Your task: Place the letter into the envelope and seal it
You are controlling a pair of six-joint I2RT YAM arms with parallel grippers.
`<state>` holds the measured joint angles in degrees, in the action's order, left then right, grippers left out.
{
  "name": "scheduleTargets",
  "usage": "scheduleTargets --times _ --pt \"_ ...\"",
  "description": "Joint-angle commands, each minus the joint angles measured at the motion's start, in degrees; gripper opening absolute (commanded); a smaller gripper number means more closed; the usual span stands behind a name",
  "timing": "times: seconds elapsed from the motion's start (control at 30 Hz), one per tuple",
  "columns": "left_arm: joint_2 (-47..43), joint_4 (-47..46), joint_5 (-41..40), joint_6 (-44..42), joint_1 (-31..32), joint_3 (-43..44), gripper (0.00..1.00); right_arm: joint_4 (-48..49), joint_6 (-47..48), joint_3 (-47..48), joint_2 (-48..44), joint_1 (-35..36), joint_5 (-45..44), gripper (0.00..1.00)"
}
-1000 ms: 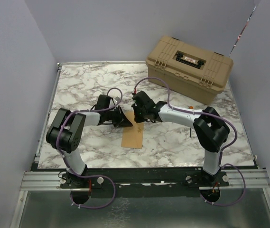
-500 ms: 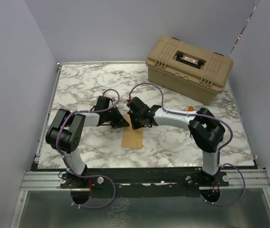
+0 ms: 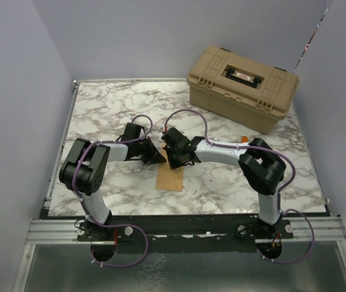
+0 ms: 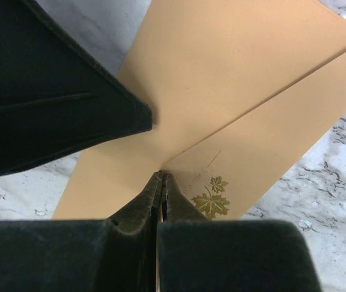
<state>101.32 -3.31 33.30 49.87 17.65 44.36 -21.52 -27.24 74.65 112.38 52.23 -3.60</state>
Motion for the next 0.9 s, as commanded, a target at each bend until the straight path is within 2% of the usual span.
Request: scheduleTargets --times 0.0,0.17,0.43,0.6,0.7,0.8,0.87 --pt "2.65 6.63 -8.48 -1.2 -0.07 -0.81 0.0 -4.58 0.53 -3.95 -0.95 1.13 2.24 0.01" --pt "3.01 6.74 -9.25 -0.91 -0.01 -0.68 0.0 -7.88 1.98 -5.15 -1.38 4.45 2.62 0.01" --pt "1.96 7.09 -10.52 -0.95 0.0 -1.46 0.0 -9.57 -2.46 -11.41 -4.45 5.78 2.83 0.01" --pt "1.61 7.22 -10.48 -1.28 -0.02 -1.39 0.0 -9.13 -4.16 -13.26 -8.82 5.78 2.52 0.0" --pt "1.43 7.26 -10.09 -1.63 0.0 -1.17 0.0 -5.58 -3.46 -13.7 -12.24 5.78 5.68 0.0" --pt "0.95 7.27 -8.34 -2.41 -0.06 -0.3 0.0 -4.37 -4.08 -13.1 -15.2 5.69 4.12 0.0" --pt "-0.22 7.35 -7.51 -3.23 -0.05 0.53 0.0 -4.23 -5.46 -12.53 -17.16 5.58 -0.2 0.01"
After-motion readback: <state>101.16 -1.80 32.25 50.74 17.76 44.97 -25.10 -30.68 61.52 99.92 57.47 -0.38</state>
